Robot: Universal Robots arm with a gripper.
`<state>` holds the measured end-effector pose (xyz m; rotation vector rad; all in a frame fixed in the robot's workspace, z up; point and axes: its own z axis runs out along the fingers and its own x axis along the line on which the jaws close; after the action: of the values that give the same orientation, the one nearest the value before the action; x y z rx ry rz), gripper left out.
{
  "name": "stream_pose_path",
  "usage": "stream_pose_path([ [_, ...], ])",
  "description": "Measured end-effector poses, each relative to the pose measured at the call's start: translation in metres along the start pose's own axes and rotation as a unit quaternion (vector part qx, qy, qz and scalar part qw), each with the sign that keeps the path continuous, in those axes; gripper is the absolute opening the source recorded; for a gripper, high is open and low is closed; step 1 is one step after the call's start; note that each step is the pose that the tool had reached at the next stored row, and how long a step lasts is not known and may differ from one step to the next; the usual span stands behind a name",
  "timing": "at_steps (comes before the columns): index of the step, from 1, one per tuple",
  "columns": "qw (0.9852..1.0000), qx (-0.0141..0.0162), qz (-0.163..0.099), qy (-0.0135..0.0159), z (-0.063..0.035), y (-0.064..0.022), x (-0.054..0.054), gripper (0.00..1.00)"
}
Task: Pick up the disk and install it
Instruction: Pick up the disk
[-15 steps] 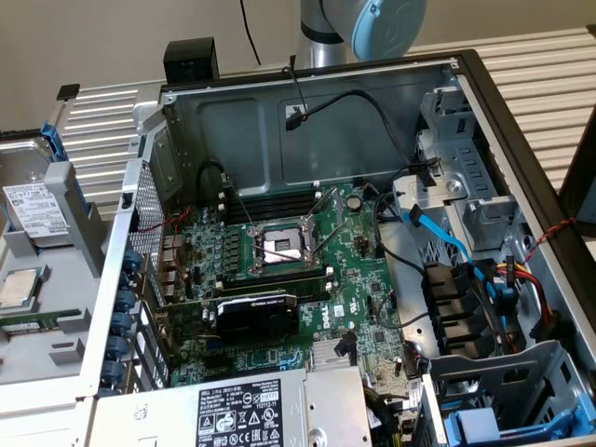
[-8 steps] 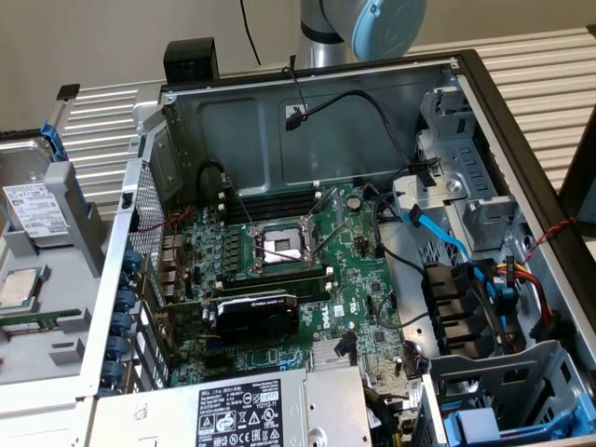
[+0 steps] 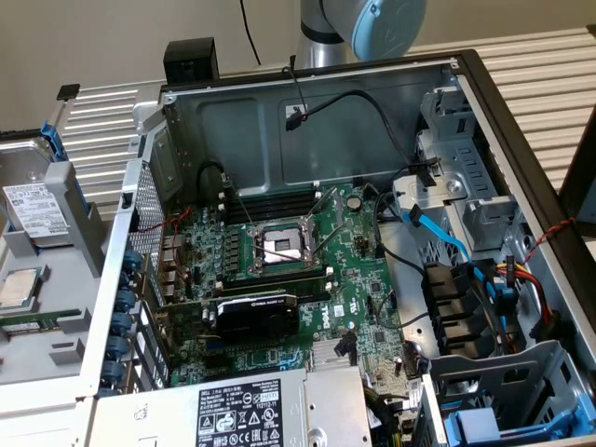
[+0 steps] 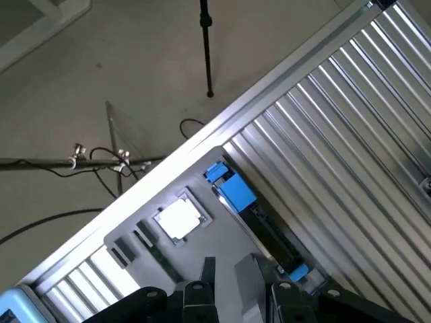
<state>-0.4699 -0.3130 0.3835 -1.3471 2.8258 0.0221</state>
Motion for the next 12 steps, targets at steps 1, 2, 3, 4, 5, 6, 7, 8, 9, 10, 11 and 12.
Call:
stream_pose_path([
  [1, 1.0, -0.0001, -0.009, 0.0001, 0.0, 0.0, 0.0, 0.36],
  [2, 0.9999, -0.0003, -0.017, 0.0001, 0.0, 0.0, 0.0, 0.36],
  [3, 0.9996, -0.0004, -0.027, 0.0002, 0.0, 0.0, 0.0, 0.36],
  [4, 0.9994, -0.0006, -0.036, 0.0003, 0.0, 0.0, 0.0, 0.36],
  [5, 0.999, -0.0007, -0.045, 0.0004, 0.0, 0.0, 0.0, 0.36],
  [6, 0.9986, -0.0009, -0.054, 0.0004, 0.0, 0.0, 0.0, 0.36],
  [7, 0.998, -0.001, -0.063, 0.0005, 0.0, 0.0, 0.0, 0.36],
  [8, 0.9974, -0.0012, -0.072, 0.0006, 0.0, 0.0, 0.0, 0.36],
  [9, 0.9967, -0.0013, -0.081, 0.0007, -0.0001, 0.0, 0.0, 0.36],
  [10, 0.9959, -0.0015, -0.09, 0.0007, 0.0, 0.0, 0.0, 0.36],
  [11, 0.995, -0.0016, -0.1, 0.0008, 0.0, 0.0, 0.0, 0.36],
  [12, 0.9941, -0.0018, -0.109, 0.0008, 0.0, 0.0, 0.0, 0.36],
])
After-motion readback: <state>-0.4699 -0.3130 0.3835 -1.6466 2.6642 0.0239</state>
